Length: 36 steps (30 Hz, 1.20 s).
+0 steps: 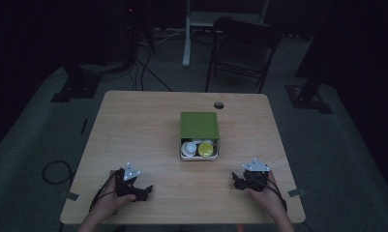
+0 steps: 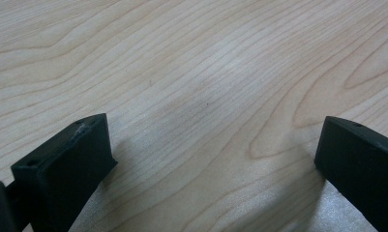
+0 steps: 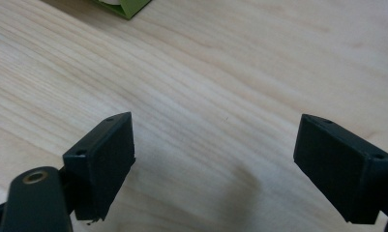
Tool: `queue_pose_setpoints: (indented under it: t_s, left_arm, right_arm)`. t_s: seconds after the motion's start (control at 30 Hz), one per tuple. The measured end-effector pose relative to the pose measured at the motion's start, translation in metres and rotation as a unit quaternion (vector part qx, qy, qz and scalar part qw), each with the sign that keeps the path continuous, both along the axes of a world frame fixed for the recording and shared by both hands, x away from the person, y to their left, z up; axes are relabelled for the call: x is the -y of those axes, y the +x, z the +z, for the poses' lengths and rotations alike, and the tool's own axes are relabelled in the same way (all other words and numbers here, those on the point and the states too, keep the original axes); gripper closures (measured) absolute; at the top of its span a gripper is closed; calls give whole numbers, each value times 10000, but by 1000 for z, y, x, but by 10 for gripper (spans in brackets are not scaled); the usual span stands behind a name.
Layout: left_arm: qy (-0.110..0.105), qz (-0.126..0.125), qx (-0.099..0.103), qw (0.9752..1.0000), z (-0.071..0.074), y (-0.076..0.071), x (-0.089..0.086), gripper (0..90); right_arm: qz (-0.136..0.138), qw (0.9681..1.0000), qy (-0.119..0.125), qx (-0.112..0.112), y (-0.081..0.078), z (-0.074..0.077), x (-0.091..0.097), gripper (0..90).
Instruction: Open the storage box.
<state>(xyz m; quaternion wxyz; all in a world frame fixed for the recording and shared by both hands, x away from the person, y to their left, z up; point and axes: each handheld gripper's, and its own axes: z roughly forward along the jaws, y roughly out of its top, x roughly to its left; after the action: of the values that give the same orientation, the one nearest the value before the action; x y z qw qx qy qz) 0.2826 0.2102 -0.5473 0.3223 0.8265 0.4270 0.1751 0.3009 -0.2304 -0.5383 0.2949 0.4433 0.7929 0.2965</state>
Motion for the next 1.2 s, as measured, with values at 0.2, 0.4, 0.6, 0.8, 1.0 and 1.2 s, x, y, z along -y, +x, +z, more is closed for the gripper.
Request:
queue_pose_setpoints:
  t_s: [0.2, 0.4, 0.6, 0.8, 1.0, 1.2]
  left_arm:
    - [-2, 0, 0, 10000, 0, 0, 0, 1]
    - [-1, -1, -1, 10000, 0, 0, 0, 2]
    - [-3, 0, 0, 10000, 0, 0, 0, 1]
    - [-3, 1, -2, 10000, 0, 0, 0, 2]
    - [-1, 0, 1, 10000, 0, 0, 0, 1]
    - [-2, 1, -1, 10000, 0, 0, 0, 2]
  right_arm:
    - [104, 9991, -317, 255, -2, 1, -10, 145]
    - [317, 9958, -667, 548, -7, 3, -24, 145]
    - [567, 9912, -907, 779, -11, 7, -42, 146]
    - [853, 9822, -1300, 1057, -14, 9, -58, 181]
    - [1111, 9662, -1766, 1512, -17, 13, -72, 272]
    - [1476, 9426, -2260, 1965, -22, 15, -90, 389]
